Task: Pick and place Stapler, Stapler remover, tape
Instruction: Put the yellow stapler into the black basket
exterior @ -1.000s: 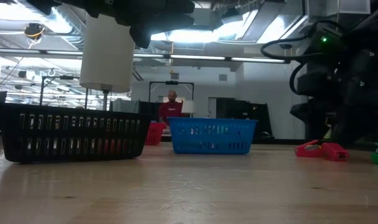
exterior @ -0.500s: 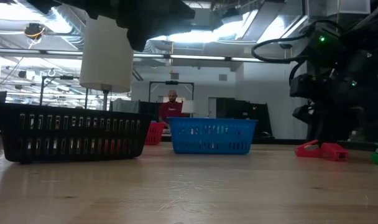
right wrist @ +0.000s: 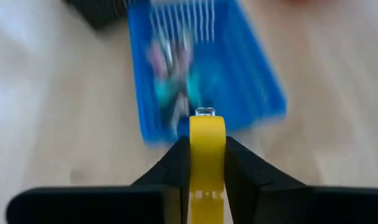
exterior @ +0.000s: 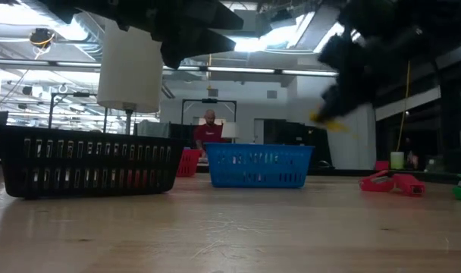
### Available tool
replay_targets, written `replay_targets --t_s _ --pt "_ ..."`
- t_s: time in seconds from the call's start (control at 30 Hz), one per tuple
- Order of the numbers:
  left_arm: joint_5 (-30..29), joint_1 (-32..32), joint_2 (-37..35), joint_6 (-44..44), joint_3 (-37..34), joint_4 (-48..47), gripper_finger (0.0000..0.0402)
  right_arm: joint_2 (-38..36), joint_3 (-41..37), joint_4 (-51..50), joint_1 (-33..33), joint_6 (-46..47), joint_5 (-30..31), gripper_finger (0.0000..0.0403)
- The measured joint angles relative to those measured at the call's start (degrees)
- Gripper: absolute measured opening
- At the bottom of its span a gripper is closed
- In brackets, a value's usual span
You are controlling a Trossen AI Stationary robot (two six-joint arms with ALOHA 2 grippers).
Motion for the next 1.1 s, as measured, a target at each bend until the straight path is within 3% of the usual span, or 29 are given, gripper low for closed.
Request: replay_targets --t_s 0.27,0.57,0.87,1.1 --pt "-1.92 0.28 0.0 0.97 0.0 0.0 0.0259 1.02 0.62 20.49 1.23 -1.93 -0.44 0.0066" --pt "-1.23 3.47 1.84 1.03 0.0 2.81 0.0265 10.53 0.64 44.97 6.02 -6.09 -0.87 0.0066" --pt "0.35 3.58 2.54 7.87 -0.07 8.09 0.0264 15.49 4.62 45.77 6.01 -8.3 -7.99 0.0066" --pt "4.63 3.98 2.49 7.89 0.2 8.95 0.024 17.65 7.95 43.29 6.03 -11.06 -8.72 0.0066"
